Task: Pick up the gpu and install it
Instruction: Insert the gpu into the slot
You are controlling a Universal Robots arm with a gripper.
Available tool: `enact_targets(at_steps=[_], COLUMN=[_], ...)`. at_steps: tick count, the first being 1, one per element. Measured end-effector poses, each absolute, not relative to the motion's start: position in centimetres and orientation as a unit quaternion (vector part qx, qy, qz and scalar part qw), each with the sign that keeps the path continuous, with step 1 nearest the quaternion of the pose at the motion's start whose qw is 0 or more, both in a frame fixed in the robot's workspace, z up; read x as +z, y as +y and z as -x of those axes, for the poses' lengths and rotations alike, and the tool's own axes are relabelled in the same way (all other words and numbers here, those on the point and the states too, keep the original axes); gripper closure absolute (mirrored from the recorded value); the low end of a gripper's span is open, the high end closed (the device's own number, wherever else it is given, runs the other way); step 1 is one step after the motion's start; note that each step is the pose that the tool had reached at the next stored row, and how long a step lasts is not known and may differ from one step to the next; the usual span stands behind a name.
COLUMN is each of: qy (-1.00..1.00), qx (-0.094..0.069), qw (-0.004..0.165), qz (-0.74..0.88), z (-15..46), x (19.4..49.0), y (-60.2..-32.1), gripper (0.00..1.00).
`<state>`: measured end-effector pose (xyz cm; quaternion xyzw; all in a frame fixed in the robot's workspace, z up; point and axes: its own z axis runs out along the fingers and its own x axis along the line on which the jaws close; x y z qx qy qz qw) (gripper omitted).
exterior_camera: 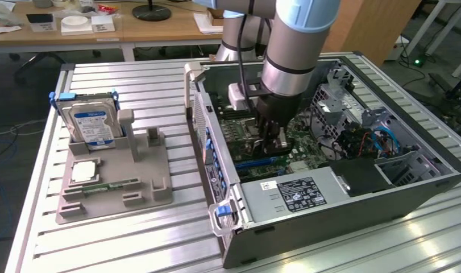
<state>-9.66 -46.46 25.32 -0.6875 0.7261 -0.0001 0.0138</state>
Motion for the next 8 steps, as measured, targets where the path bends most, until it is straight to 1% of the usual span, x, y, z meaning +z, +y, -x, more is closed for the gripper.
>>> enact_targets(at_steps=[8], qy=[0.726], qx=[0.0], qw=[0.014], qz=[0.687], z=[9.71], x=[25.23], y=[-46.46], gripper=[0.73])
